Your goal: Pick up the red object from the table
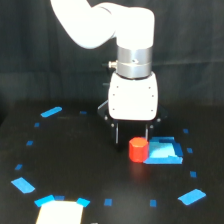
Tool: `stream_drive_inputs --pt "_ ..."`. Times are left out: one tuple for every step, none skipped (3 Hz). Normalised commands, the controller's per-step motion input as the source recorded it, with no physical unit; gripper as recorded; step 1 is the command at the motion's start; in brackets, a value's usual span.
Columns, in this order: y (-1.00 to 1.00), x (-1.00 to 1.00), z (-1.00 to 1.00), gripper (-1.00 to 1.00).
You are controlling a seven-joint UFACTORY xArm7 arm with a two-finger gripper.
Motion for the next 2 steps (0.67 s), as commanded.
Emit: stream_drive_inputs --pt "-0.45 0.06 -0.26 1.0" --pt "-0.27 -0.43 -0.24 -0.25"
